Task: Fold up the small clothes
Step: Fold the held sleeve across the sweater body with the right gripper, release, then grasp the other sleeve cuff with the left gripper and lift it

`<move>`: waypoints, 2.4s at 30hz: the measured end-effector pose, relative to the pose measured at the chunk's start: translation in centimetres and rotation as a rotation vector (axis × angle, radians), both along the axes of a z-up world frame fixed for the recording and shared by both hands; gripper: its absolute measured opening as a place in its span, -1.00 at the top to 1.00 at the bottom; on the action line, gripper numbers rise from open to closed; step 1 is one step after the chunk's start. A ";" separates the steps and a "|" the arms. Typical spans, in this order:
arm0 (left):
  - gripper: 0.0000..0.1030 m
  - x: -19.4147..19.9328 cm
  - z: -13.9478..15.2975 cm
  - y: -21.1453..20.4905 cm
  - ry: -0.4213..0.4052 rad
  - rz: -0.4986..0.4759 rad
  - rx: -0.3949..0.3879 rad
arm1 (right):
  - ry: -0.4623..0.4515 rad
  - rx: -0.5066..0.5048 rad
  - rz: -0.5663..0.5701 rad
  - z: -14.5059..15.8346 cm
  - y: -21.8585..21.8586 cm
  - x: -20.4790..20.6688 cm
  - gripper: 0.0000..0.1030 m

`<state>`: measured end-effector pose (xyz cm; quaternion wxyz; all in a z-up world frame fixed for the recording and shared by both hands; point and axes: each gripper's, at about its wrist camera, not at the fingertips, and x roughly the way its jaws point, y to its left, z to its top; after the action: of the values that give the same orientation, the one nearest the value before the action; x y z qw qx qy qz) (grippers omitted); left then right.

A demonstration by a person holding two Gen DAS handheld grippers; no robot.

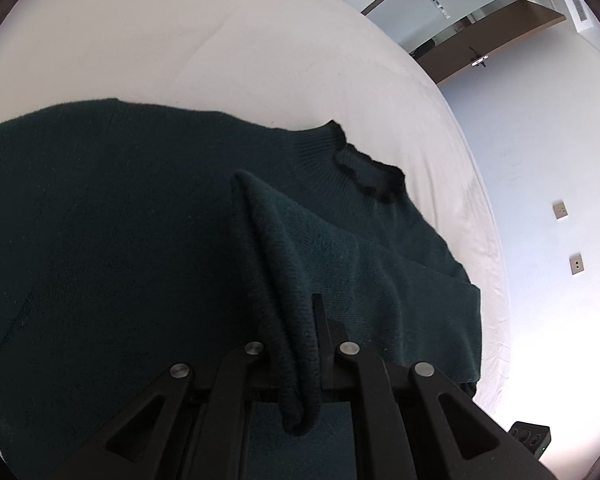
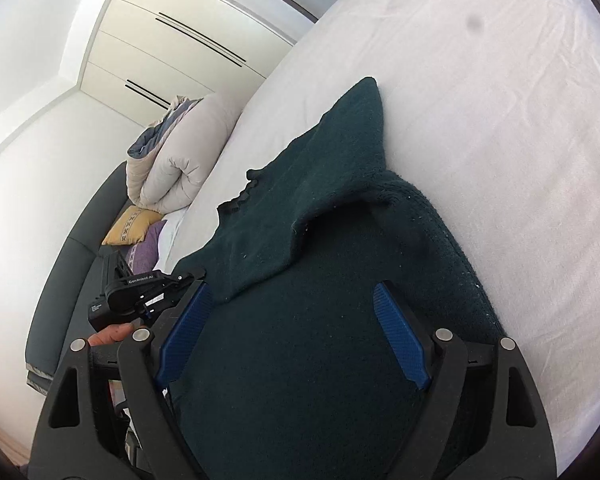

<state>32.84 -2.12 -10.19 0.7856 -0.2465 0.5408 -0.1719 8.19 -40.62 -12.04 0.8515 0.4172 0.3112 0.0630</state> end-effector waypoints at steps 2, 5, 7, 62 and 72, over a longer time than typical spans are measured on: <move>0.86 -0.1 -0.6 -0.1 -0.005 0.001 -0.005 | 0.001 0.006 -0.001 0.1 0.0 0.3 -0.60; 0.86 -0.2 -0.7 -0.5 -0.019 -0.021 0.007 | 0.005 0.056 -0.016 0.4 -0.9 0.5 -0.63; 0.86 -0.3 -0.9 -0.2 -0.017 -0.022 -0.004 | 0.014 0.094 -0.036 0.8 -2.0 1.2 -0.63; -0.69 -22.3 -3.6 39.2 -0.140 0.948 -0.371 | 0.108 0.325 0.308 2.9 5.8 3.6 -0.64; -0.45 -17.9 -4.6 43.6 -0.096 1.072 -0.436 | 0.133 0.331 0.352 3.3 10.3 1.5 -0.64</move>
<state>14.95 41.48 -14.76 0.7178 -0.6339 0.2563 0.1314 9.65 -30.31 -8.70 0.7253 0.4935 0.4198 0.2326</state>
